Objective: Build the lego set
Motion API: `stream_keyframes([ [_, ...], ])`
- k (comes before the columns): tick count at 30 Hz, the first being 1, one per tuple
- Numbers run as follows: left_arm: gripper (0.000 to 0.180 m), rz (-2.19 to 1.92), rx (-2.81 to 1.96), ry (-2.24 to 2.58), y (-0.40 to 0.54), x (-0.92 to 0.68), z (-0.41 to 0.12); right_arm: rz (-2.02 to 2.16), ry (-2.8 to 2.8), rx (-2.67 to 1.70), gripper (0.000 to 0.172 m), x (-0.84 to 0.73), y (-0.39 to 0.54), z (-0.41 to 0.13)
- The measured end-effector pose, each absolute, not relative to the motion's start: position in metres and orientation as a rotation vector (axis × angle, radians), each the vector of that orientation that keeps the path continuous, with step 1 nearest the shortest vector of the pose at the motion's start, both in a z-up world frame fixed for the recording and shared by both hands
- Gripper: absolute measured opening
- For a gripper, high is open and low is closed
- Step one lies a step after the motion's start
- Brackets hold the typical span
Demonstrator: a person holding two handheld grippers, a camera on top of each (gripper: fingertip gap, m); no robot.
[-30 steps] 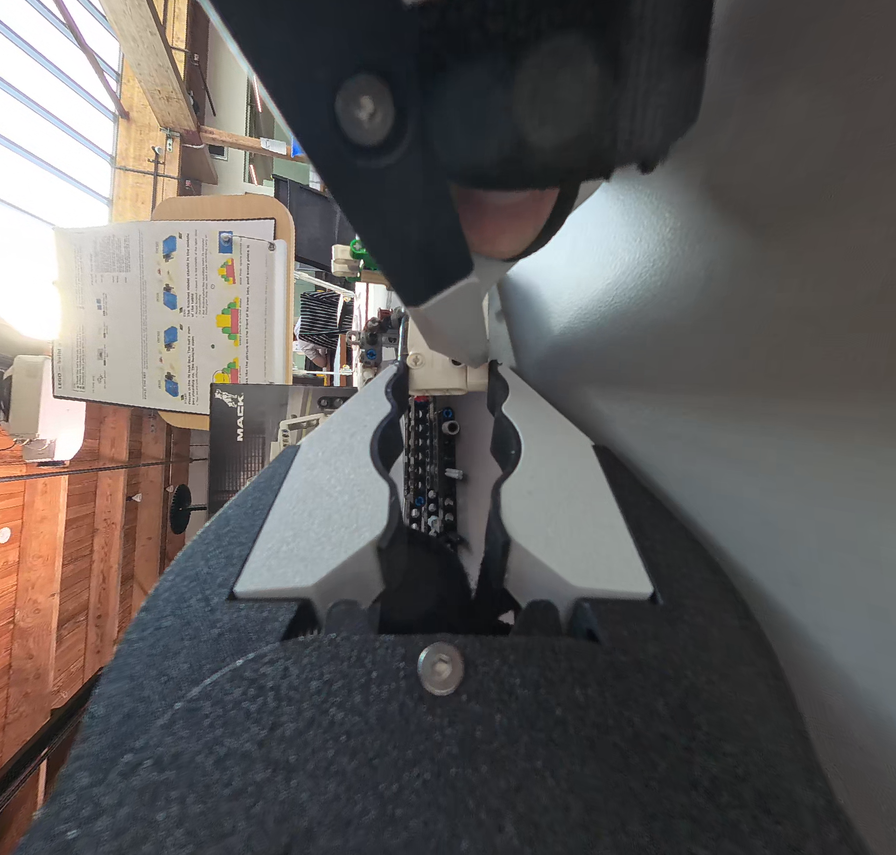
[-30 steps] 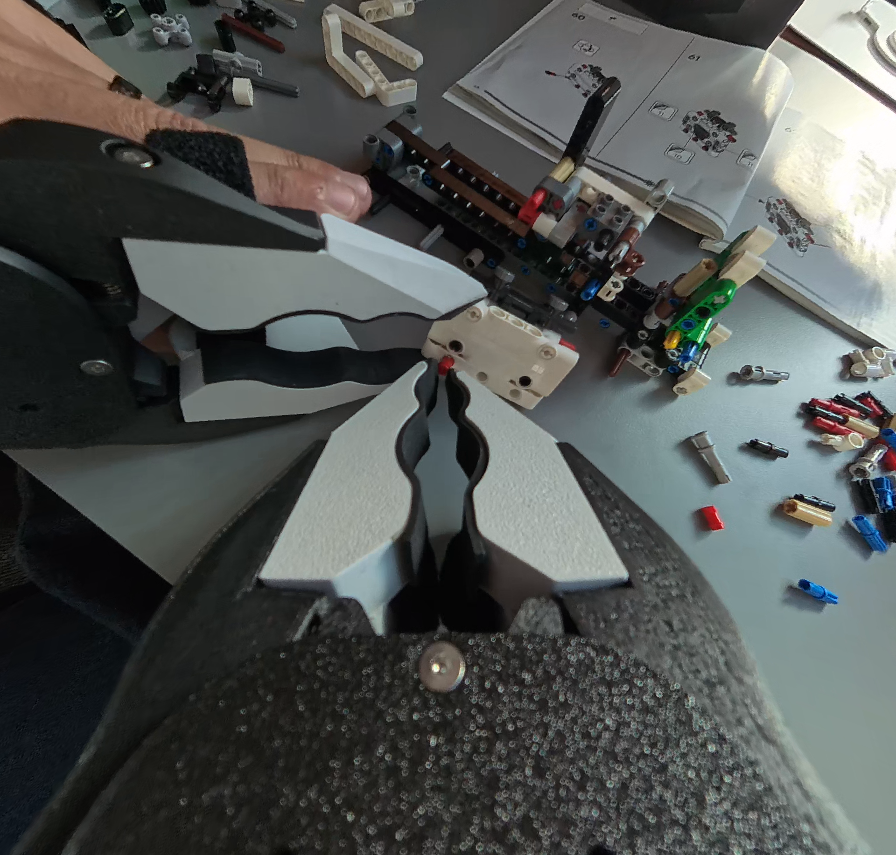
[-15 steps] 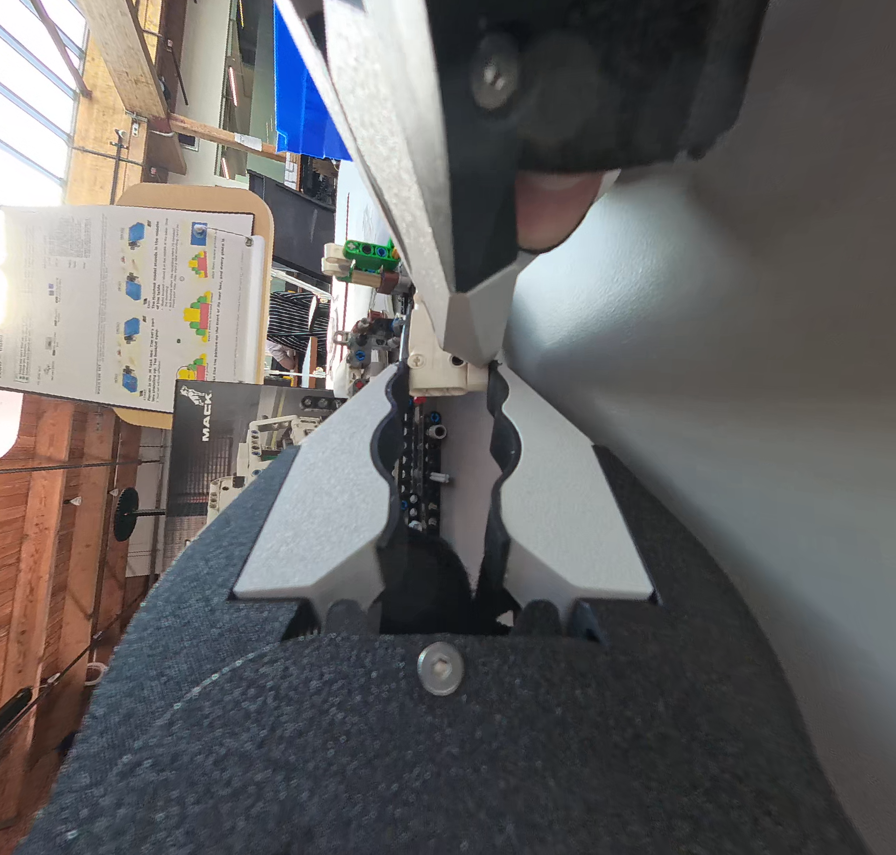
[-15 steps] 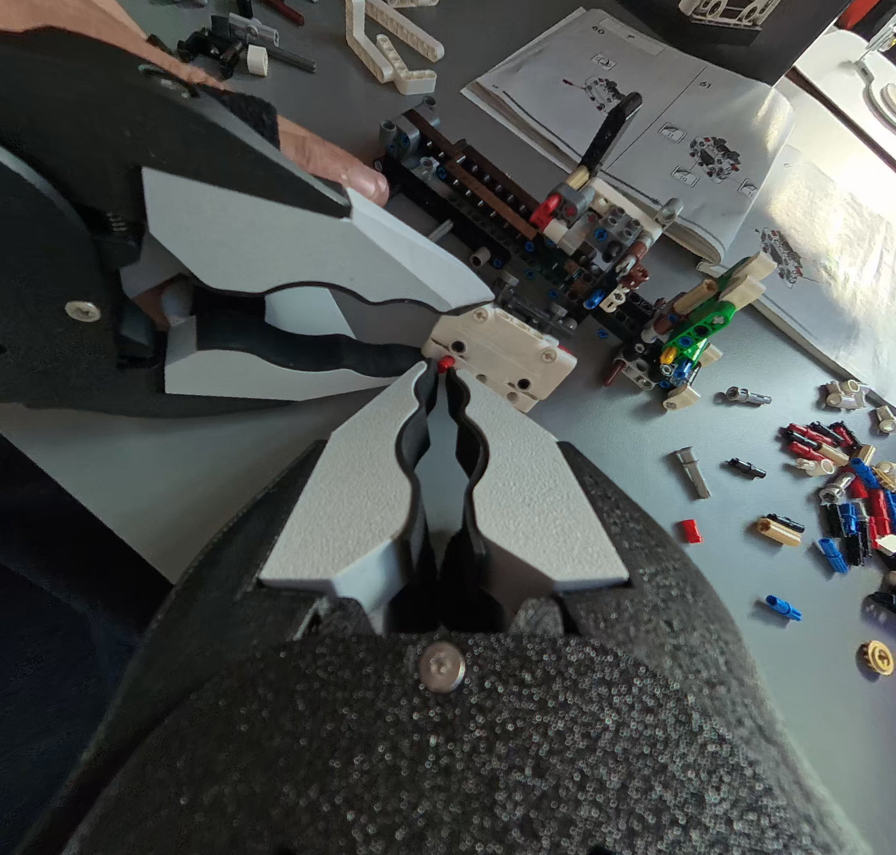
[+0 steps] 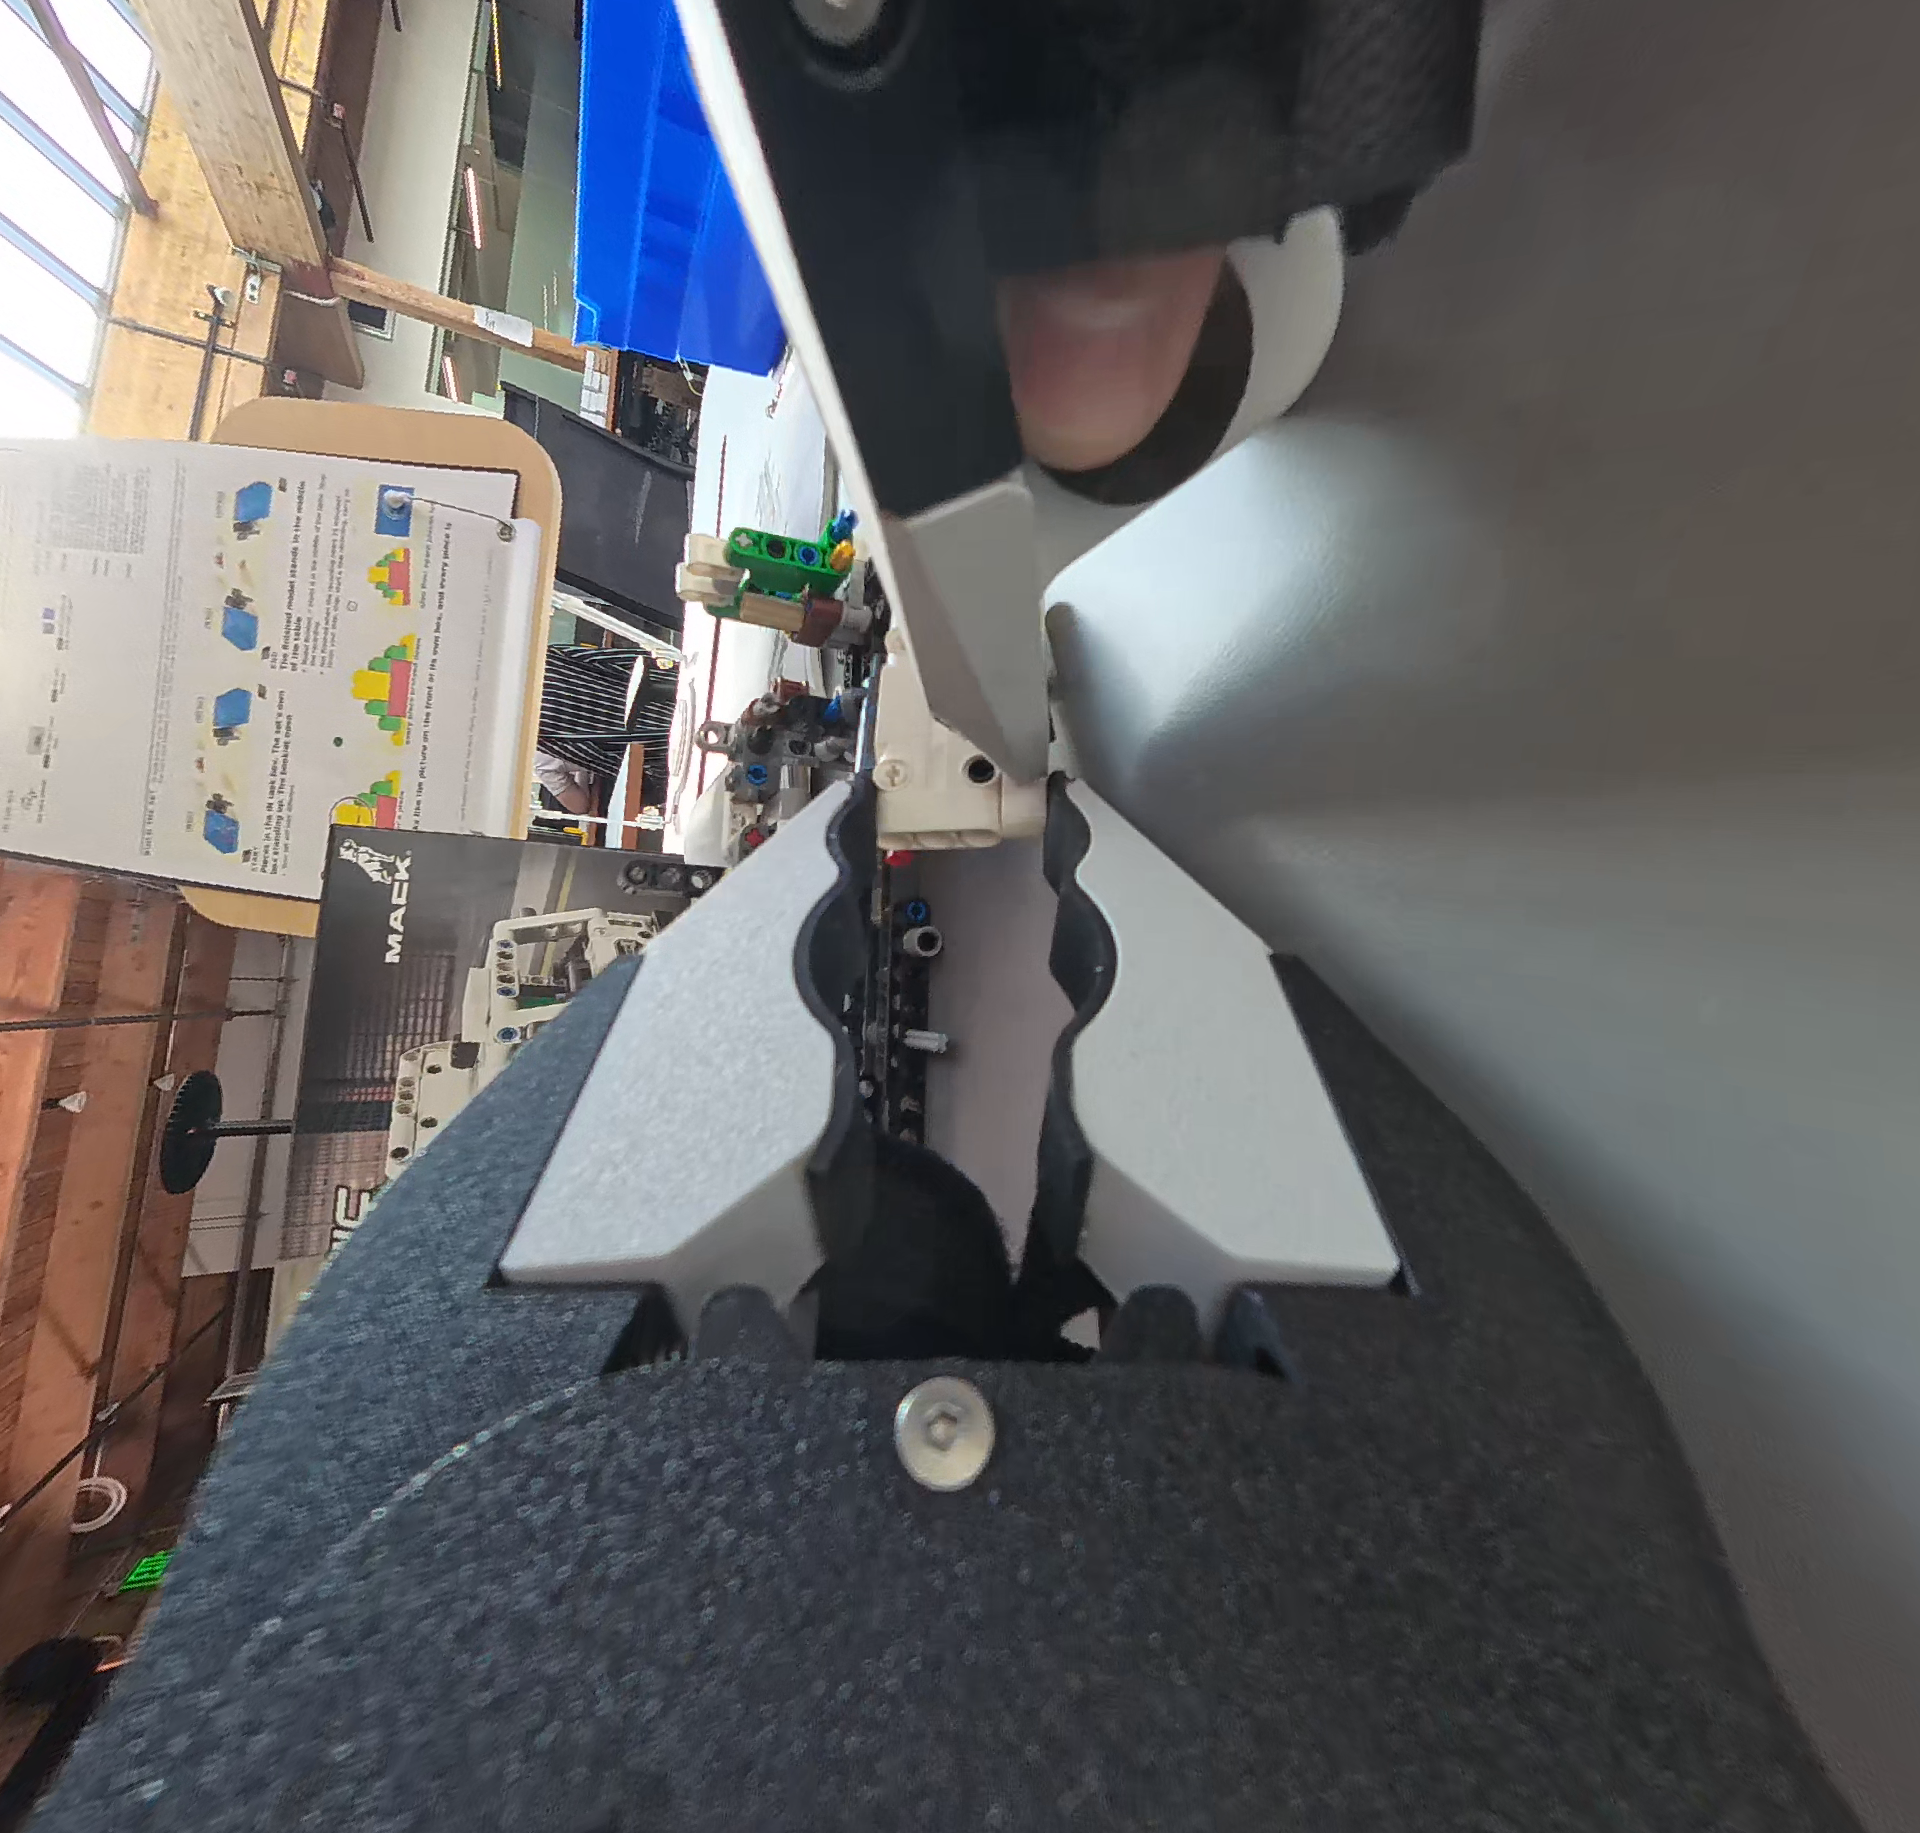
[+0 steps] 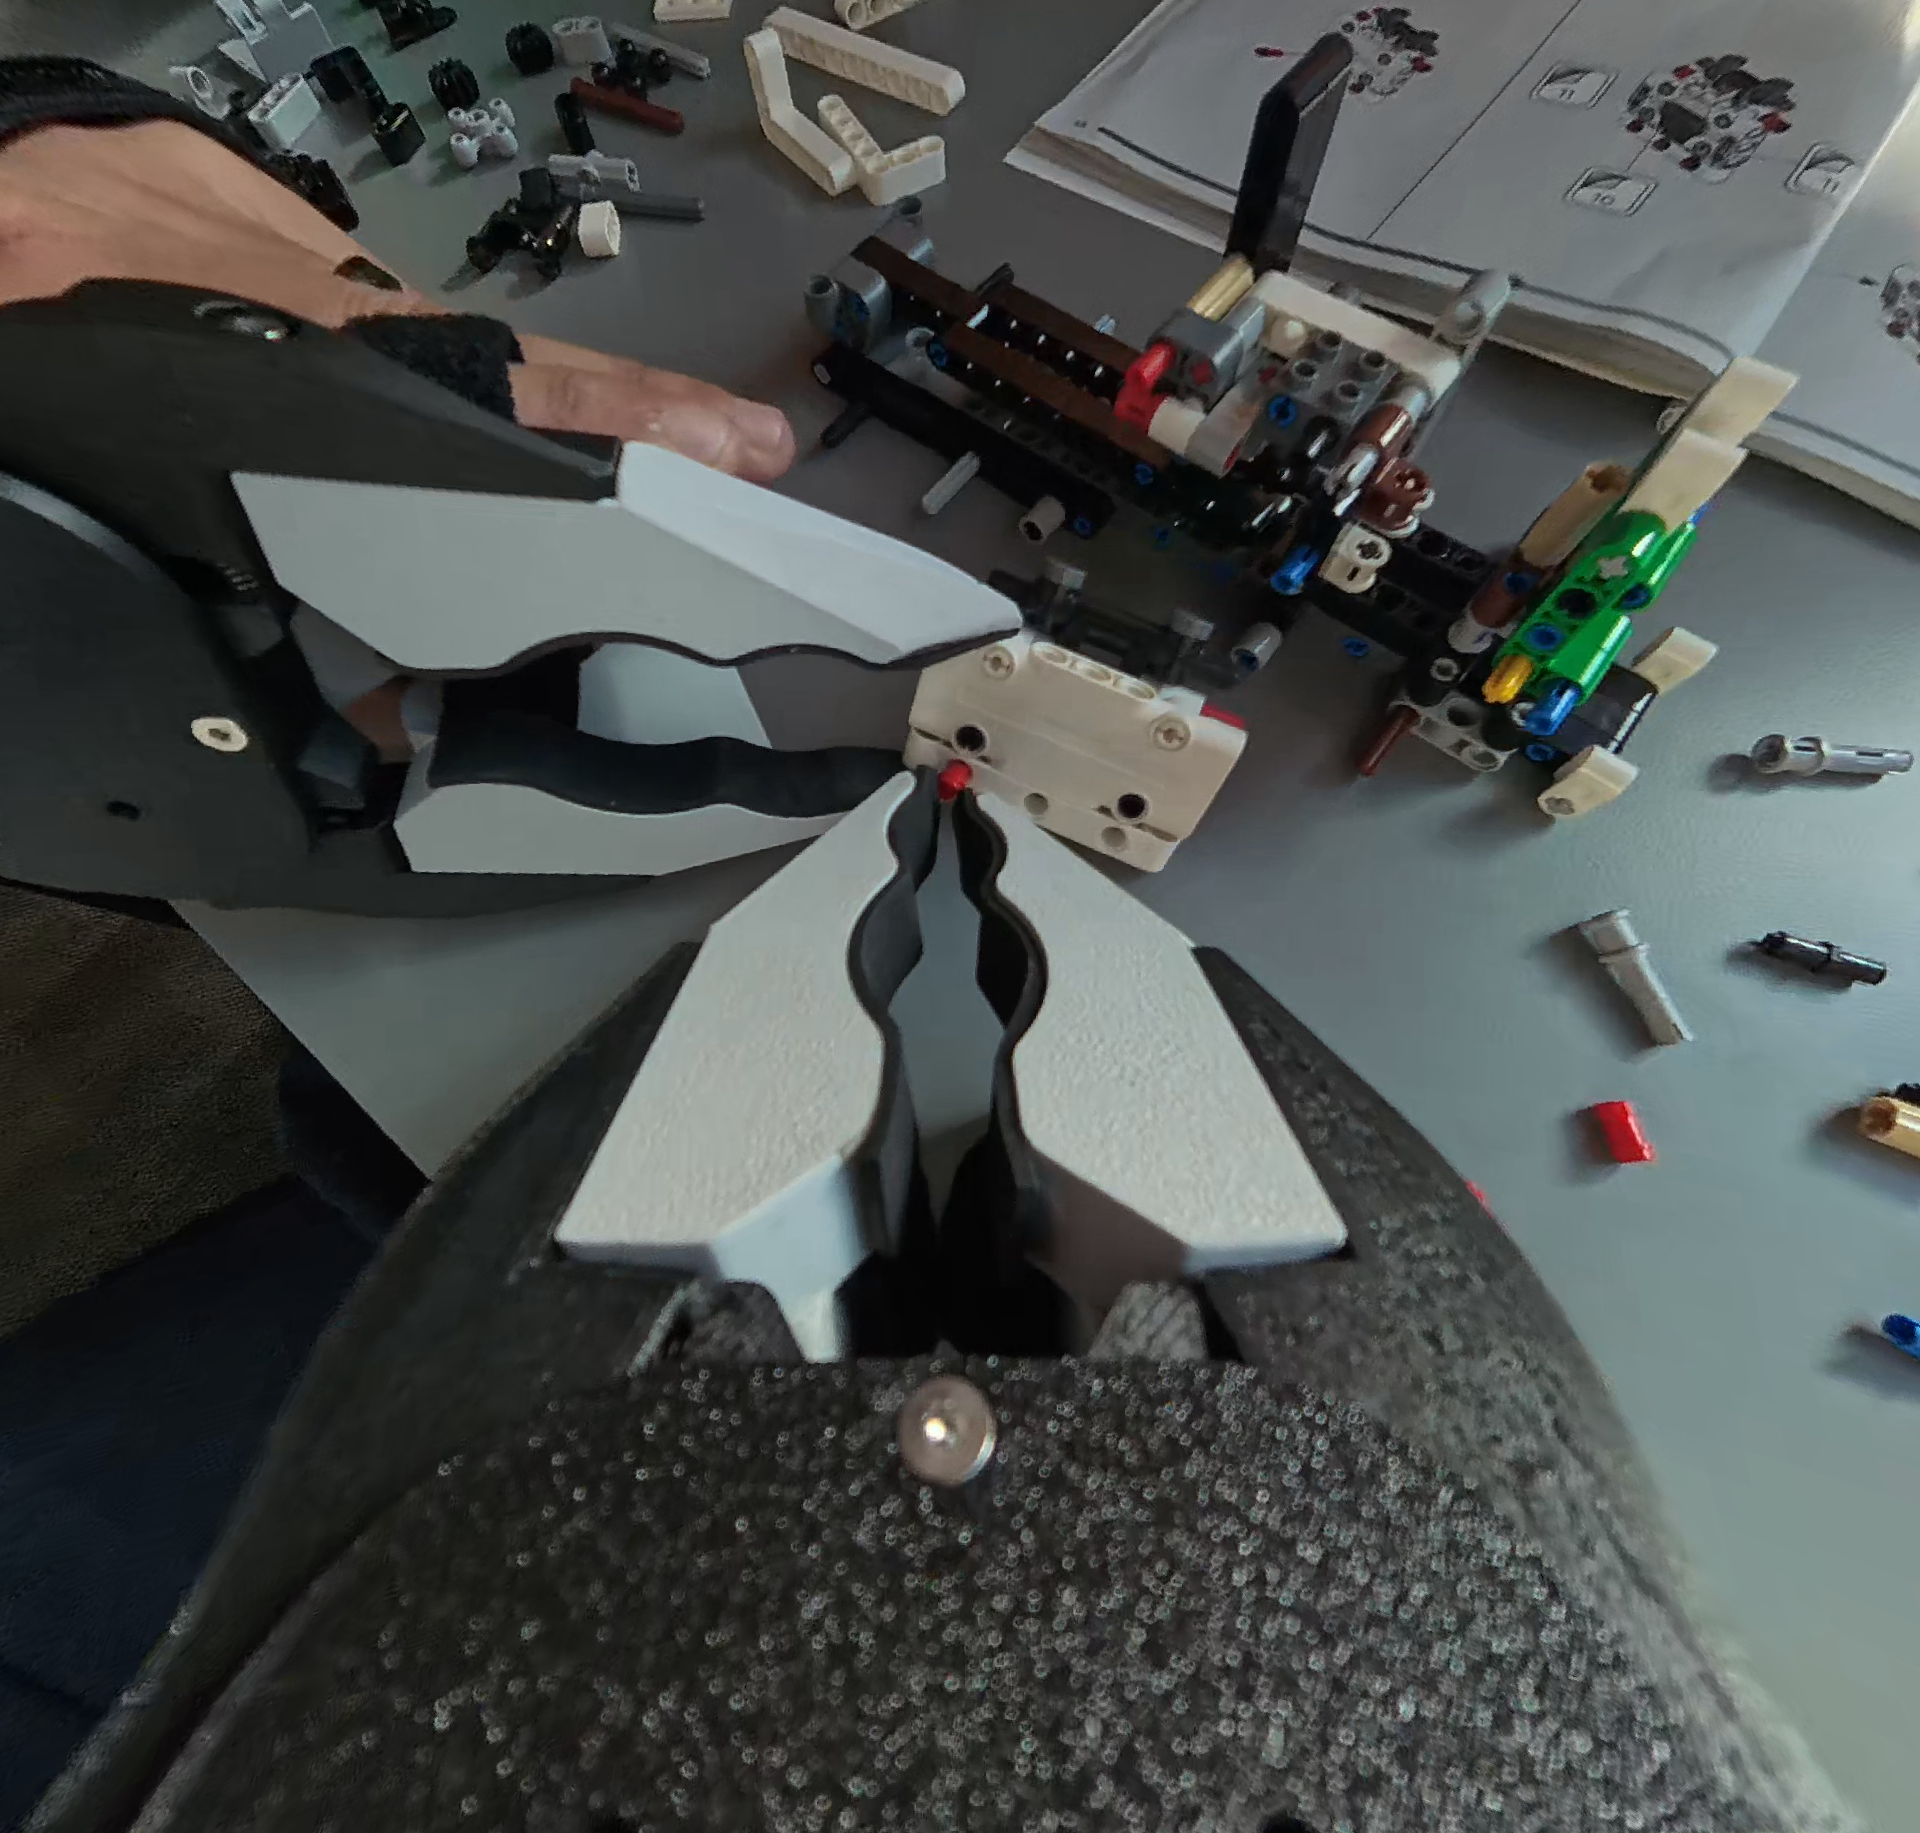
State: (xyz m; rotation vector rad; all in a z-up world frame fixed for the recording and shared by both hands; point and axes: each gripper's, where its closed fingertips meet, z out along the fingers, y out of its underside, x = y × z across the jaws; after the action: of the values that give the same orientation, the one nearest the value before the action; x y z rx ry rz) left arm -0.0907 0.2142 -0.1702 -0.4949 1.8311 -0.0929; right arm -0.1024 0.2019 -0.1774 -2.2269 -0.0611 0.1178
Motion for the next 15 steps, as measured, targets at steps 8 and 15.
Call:
stream_keyframes([
  [8, 0.030, -0.086, -0.490, 1.827, 0.2139, -0.0905, -0.1697, 0.165, -0.018, -2.224, 0.001, -0.1019, 0.2032, -0.1779],
  [15, 0.030, -0.082, -0.485, 1.825, 0.2143, -0.0904, -0.1697, 0.105, -0.063, -2.213, 0.002, -0.1019, 0.2031, -0.1771],
])
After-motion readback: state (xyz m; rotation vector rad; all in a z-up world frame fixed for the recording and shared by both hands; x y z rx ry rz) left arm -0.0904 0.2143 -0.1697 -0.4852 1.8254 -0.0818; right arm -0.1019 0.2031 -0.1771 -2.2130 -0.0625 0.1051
